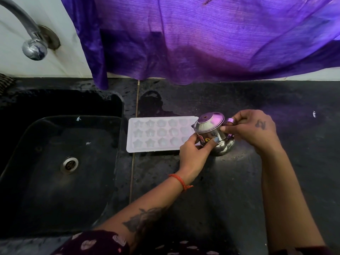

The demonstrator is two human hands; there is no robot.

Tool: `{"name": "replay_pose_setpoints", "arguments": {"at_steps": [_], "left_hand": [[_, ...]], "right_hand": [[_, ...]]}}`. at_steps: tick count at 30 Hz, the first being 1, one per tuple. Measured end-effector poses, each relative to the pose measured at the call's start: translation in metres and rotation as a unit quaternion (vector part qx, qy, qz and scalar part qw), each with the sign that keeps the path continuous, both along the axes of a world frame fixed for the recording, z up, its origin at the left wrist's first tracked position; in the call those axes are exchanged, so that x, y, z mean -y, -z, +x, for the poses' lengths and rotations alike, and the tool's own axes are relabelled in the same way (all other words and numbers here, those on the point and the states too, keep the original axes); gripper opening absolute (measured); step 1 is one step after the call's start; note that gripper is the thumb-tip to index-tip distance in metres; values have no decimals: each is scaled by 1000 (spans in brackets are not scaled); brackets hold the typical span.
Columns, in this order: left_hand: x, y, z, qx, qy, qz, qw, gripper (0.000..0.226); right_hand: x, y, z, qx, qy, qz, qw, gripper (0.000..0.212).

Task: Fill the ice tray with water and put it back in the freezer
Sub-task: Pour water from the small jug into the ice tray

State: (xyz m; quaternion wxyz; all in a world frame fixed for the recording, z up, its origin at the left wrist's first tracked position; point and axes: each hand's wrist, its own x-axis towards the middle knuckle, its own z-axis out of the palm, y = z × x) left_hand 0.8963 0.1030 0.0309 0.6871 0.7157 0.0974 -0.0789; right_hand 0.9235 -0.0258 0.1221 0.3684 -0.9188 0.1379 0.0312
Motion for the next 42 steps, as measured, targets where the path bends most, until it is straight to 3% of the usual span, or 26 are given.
{"name": "replay_pose_setpoints", "arguments": {"at_steps": [14,42], "left_hand": [[5,-11,0,49,-3,46,998,42],[21,-4,3,6,22,-3,1000,35]], "right_hand": [[14,5,-5,18,21,106,994,19],[30,10,3,17,22,31,999,21]]}}
